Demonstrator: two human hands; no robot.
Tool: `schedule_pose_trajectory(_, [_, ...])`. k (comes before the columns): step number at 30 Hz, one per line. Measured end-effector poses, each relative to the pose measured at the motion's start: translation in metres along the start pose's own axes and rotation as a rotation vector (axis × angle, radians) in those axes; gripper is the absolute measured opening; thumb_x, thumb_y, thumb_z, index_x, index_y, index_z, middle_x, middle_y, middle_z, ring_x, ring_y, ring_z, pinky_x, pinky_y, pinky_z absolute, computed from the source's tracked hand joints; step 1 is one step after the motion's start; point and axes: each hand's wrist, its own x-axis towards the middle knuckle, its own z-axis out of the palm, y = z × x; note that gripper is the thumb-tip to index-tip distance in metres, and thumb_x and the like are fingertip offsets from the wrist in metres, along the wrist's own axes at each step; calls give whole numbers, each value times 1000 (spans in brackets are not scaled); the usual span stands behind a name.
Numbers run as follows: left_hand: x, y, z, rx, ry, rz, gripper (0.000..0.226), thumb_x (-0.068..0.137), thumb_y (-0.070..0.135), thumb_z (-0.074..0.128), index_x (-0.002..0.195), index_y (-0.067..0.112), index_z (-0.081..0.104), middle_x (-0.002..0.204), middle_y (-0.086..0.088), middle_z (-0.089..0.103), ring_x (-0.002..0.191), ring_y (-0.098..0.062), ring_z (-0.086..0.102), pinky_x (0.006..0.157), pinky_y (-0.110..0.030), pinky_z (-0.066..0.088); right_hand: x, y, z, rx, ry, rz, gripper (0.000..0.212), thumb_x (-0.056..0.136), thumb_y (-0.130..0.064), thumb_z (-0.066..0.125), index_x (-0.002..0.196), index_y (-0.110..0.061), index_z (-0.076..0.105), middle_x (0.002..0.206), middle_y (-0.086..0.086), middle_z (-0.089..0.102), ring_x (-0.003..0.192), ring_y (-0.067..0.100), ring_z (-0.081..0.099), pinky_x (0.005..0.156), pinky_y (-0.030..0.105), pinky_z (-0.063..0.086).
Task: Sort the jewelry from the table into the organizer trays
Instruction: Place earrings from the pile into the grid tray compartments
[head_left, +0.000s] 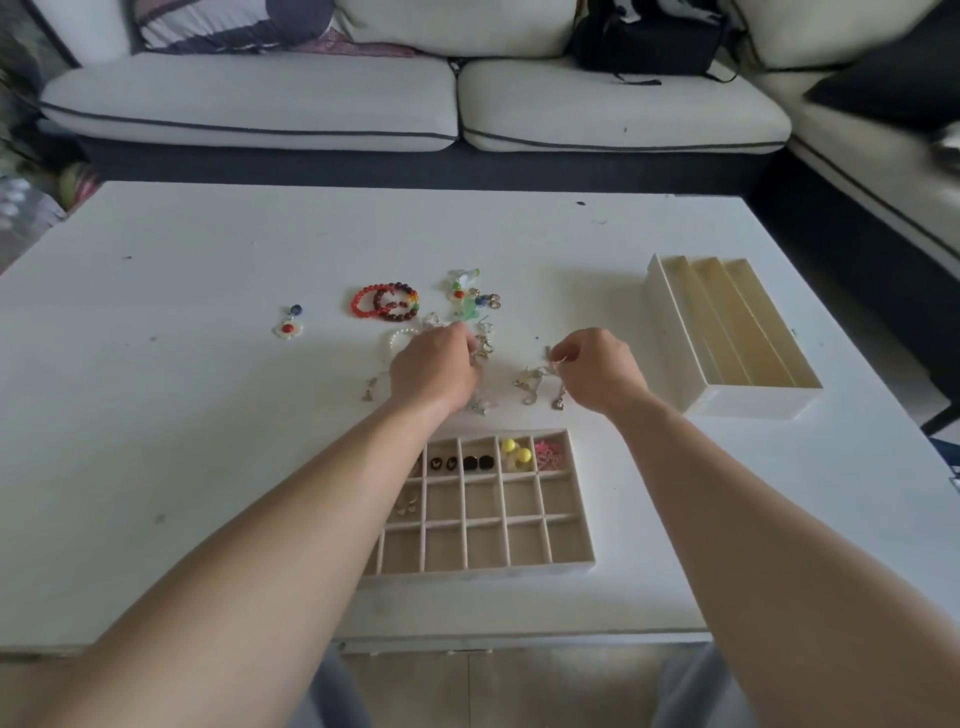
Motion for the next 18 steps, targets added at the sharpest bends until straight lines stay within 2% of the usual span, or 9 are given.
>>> schedule_pose_trajectory(4, [9,1,10,100,69,-8,20,99,34,60,117,25,62,106,7,68,83,-14,55,64,-29,37,6,-7,4,53,28,39,37,84,-9,48,101,-29,73,108,-5,71,88,19,67,78,32,56])
schedule_pose_trajectory(6, [12,1,13,94,71,-5,18,98,32,60,115,27,66,106,8,70,82,-14,57,62,-28,37,5,-11,5,62,13,34,36,83,-7,47,99,-27,73,104,-6,71,75,15,67,72,29,55])
schedule_pose_trajectory(8, [14,2,14,79,54,9,15,97,30,62,109,28,70,105,8,72,83,-15,61,62,-27,41,3,-15,4,61,5,25,35,82,-4,47,96,-19,74,102,-3,73,70,13,67,70,31,57])
schedule_pose_trajectory(11, [13,3,16,64,30,20,11,96,26,64,101,28,73,102,8,73,87,-17,65,64,-27,45,2,-20,7,80,-8,24,35,80,-3,47,96,-15,75,100,1,75,76,22,71,71,37,60])
schedule_pose_trajectory(14, [10,4,14,43,20,20,12,94,23,63,96,29,73,100,8,72,88,-17,64,66,-28,48,0,-22,11,97,-41,13,31,79,-5,47,89,-18,73,88,1,74,68,28,72,69,44,63])
schedule_pose_trajectory(16, [9,5,11,-5,10,23,11,93,23,64,94,30,72,99,9,72,90,-17,65,71,-31,54,-1,-24,12,109,-80,-8,28,83,-7,49,93,-21,72,89,0,73,63,24,68,65,37,62])
schedule_pose_trajectory(18, [7,6,5,-85,-5,27,10,91,22,66,93,29,73,95,9,73,88,-17,67,76,-34,56,-3,-27,12,148,-127,-25,28,89,-11,52,104,-25,71,86,-2,69,55,13,60,49,24,50])
